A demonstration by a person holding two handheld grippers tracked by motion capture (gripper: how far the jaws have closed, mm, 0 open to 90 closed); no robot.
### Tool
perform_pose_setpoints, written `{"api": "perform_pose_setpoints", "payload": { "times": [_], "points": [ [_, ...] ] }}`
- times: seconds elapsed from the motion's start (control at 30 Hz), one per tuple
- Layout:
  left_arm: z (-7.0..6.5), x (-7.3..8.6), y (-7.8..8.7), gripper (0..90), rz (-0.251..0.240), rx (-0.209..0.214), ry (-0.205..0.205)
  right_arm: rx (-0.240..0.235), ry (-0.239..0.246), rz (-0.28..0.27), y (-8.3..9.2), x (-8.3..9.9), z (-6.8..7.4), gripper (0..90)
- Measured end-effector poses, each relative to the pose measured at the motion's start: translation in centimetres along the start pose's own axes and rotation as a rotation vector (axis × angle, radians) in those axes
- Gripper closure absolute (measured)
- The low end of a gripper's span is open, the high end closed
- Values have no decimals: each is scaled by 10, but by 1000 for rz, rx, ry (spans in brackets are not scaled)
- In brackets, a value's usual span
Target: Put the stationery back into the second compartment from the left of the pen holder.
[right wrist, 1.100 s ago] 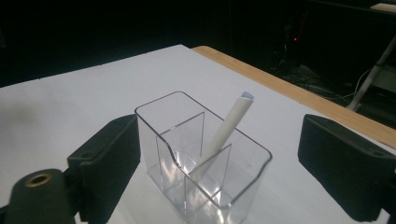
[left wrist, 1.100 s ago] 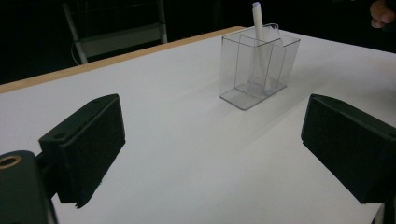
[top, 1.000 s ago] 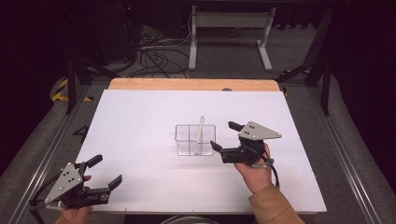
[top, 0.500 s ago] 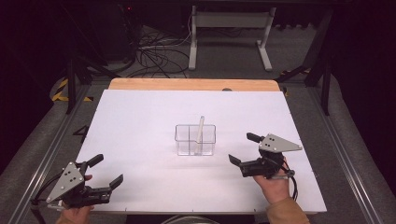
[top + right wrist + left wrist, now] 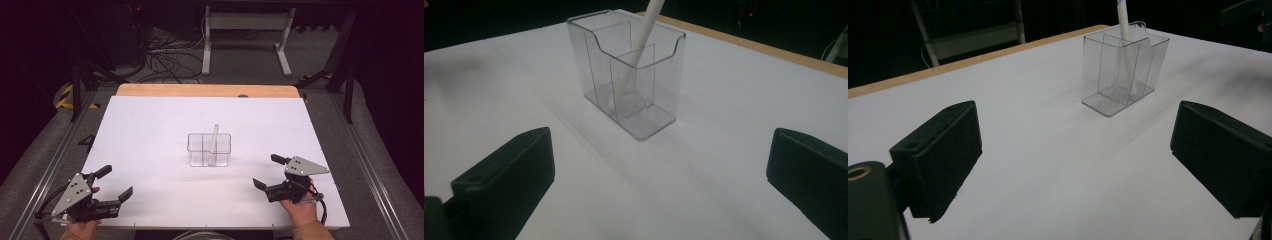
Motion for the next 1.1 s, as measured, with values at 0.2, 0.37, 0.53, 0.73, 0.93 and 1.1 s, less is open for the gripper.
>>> {"api": "perform_pose_setpoints", "payload": {
  "times": [0.2,0.37,0.53,0.73,0.93,1.1],
  "points": [
    [0,1,-1,72,9,7,1,15,-10,17,4,17,-7,0],
    [-1,2,-4,71,12,15,-1,0,3,58,1,31,-5,0],
    [-1,3,-6,71,15,19,-9,-2,-57,50,-3,39,-7,0],
    [-1,6,-8,70,22,24,-3,22,-20,69,-7,43,-8,1],
    [-1,6,-8,67,24,16,-15,51,23,36,-2,37,-8,48],
    [0,6,-9,65,12,4,-7,54,26,43,-1,37,-9,50]
  ]
}}
Point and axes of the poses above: each handheld gripper's, and its own axes: y roughly backward along the jaws, x roughly out of its underside, z roughly to its left, the point moved 9 cm from there along -y, roughly forward along the jaws, and after that the axes turned 12 degrees about -y, right-handed, at the moved point
